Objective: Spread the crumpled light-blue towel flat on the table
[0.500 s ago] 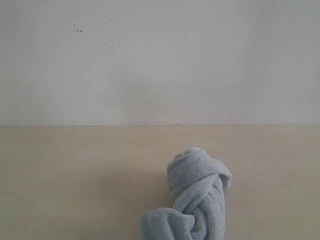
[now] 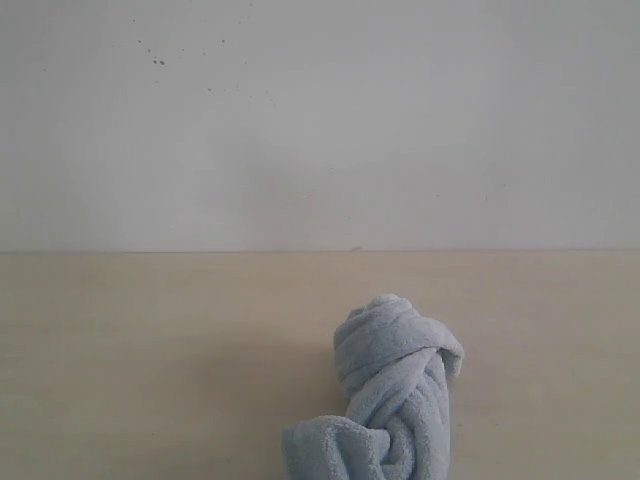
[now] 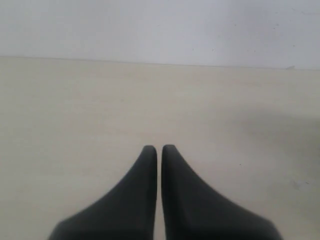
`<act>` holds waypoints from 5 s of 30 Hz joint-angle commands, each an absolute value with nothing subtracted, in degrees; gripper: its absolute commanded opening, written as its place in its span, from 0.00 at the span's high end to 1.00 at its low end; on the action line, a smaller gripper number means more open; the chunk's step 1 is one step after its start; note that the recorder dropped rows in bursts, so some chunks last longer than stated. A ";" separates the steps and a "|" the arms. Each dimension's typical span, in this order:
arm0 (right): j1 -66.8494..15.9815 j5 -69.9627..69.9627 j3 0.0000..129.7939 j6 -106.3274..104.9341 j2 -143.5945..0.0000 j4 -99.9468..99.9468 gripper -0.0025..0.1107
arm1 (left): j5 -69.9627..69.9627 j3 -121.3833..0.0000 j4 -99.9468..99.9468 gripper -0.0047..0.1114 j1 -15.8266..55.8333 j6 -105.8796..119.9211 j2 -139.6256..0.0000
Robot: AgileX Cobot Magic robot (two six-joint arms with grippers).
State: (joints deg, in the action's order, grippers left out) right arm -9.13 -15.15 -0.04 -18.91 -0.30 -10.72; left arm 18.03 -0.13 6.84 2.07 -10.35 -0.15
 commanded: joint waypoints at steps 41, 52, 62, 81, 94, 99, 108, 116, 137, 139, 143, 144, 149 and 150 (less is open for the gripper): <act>-13.45 -58.17 47.44 -24.22 -88.72 -26.32 0.98 | 17.56 0.00 6.95 0.93 2.49 -10.85 0.00; -14.03 -54.33 47.44 -24.10 -88.60 -26.21 0.98 | 15.63 0.00 6.78 0.93 2.49 -11.45 0.00; -14.03 -40.16 47.44 -21.77 -88.60 -26.43 0.98 | 1.38 0.00 -21.62 0.93 2.49 -23.75 0.00; -13.90 -36.91 50.59 -34.22 -88.61 -32.27 0.98 | -26.69 -35.70 86.65 0.93 2.49 -100.41 -52.02; -13.90 -36.29 50.59 -34.32 -88.61 -32.17 0.98 | -47.15 -44.62 99.95 0.93 11.07 -102.03 -95.26; -13.90 -37.21 50.59 -35.01 -88.61 -29.84 0.98 | -15.08 -40.08 99.95 0.93 25.05 -104.52 -94.24; -13.90 -37.73 50.59 -34.90 -88.61 -28.10 0.98 | 9.54 -33.50 96.73 0.93 43.87 -103.81 -91.80; -13.90 -36.59 50.59 -32.44 -88.61 -28.11 0.98 | -10.01 -34.45 98.19 0.71 43.87 -100.18 -92.07; -13.90 -34.70 50.59 -30.52 -88.61 -28.11 0.98 | -16.12 -47.40 84.54 0.71 43.87 -98.78 -107.70; -13.90 -34.58 50.59 -30.52 -88.61 -28.11 0.98 | -15.60 -48.00 84.54 0.85 43.87 -98.40 -107.70; -13.90 -34.58 50.59 -30.52 -88.61 -28.11 0.98 | -12.45 -49.32 84.54 0.92 43.87 -97.84 -106.76; -13.90 -34.58 50.59 -30.52 -88.61 -28.11 0.98 | -11.87 -49.37 84.54 0.92 43.87 -97.84 -106.18; -13.90 -34.58 50.59 -30.52 -88.61 -28.11 0.98 | -11.93 -49.37 84.07 0.93 43.62 -97.84 -98.88; -13.90 -34.57 50.59 -30.40 -88.61 -28.11 0.98 | -11.94 -49.37 83.03 0.93 43.62 -97.84 -96.06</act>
State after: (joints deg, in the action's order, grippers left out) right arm -13.96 -34.84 50.15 -30.53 -88.97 -28.43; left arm -12.15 -48.97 84.73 43.45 -98.28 -101.88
